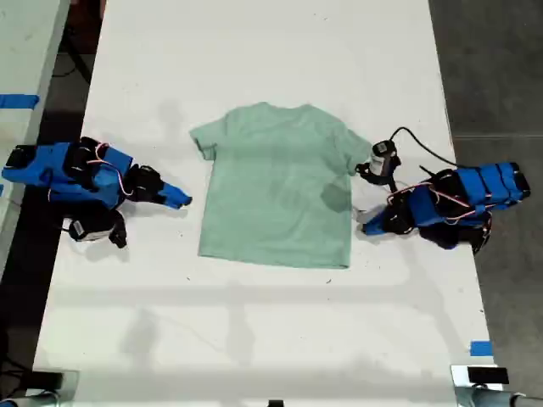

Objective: Fold t shirt

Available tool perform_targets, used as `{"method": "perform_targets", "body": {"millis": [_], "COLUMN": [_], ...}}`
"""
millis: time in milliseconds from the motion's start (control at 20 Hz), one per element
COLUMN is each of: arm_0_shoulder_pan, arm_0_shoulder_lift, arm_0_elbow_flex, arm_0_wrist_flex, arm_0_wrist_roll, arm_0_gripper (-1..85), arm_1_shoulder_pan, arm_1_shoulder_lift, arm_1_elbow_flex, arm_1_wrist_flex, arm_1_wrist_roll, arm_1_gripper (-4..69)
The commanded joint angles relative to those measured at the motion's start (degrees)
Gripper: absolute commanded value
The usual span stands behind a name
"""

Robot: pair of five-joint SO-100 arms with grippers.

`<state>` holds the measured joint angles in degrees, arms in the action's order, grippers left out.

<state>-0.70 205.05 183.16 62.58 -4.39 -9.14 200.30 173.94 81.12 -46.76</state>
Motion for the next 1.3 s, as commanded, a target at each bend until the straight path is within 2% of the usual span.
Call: {"method": "perform_targets", "body": {"millis": [0, 100, 200, 300, 400, 500, 550, 650, 800, 900, 1000, 1100, 1200, 1250], "arm_0_shoulder_pan": [-0.3, -0.3, -0.3, -0.3, -0.2, -0.2, -0.2, -0.2, -0.3, -0.3, -0.2, -0.2, -0.2, -0.2], "arm_0_shoulder_lift": [0.3, 0.3, 0.3, 0.3, 0.3, 0.3, 0.3, 0.3, 0.3, 0.3, 0.3, 0.3, 0.3, 0.3], "arm_0_elbow_flex": [0.5, 0.5, 0.5, 0.5, 0.5, 0.5, 0.5, 0.5, 0.5, 0.5, 0.5, 0.5, 0.5, 0.5], "arm_0_wrist_flex": [0.1, 0.1, 0.1, 0.1, 0.1, 0.1, 0.1, 0.1, 0.1, 0.1, 0.1, 0.1, 0.1, 0.1], "arm_0_wrist_roll": [0.2, 0.2, 0.2, 0.2, 0.2, 0.2, 0.2, 0.2, 0.2, 0.2, 0.2, 0.2, 0.2, 0.2], "arm_0_gripper": [11.8, 11.8, 11.8, 11.8, 11.8, 11.8, 11.8, 11.8, 11.8, 11.8, 11.8, 11.8, 11.8, 11.8], "arm_1_shoulder_pan": [17.7, 18.2, 20.0, 25.8, 34.5, 42.8, 46.4, 54.6, 65.6, 70.4, 72.0, 72.2, 72.1, 71.7], "arm_1_shoulder_lift": [-2.9, -15.7, -27.3, -32.9, -37.6, -50.8, -57.7, -67.1, -77.3, -81.6, -86.0, -90.4, -93.1, -93.4], "arm_1_elbow_flex": [-4.6, -20.2, -32.9, -39.1, -43.3, -50.7, -53.9, -56.0, -55.7, -51.9, -50.2, -50.0, -49.9, -49.4], "arm_1_wrist_flex": [-9.0, 1.1, 6.3, 7.4, 8.2, 9.6, 9.6, 6.0, -2.0, -10.4, -17.2, -21.5, -22.5, -22.9], "arm_1_wrist_roll": [38.0, 39.6, 38.3, 34.3, 27.2, 19.7, 17.3, 12.7, 7.3, 6.2, 6.1, 6.9, 8.5, 8.7], "arm_1_gripper": [5.4, 4.9, 4.3, 4.3, 5.9, 23.5, 28.3, 35.1, 34.9, 32.3, 30.9, 27.2, 22.0, 21.8]}}
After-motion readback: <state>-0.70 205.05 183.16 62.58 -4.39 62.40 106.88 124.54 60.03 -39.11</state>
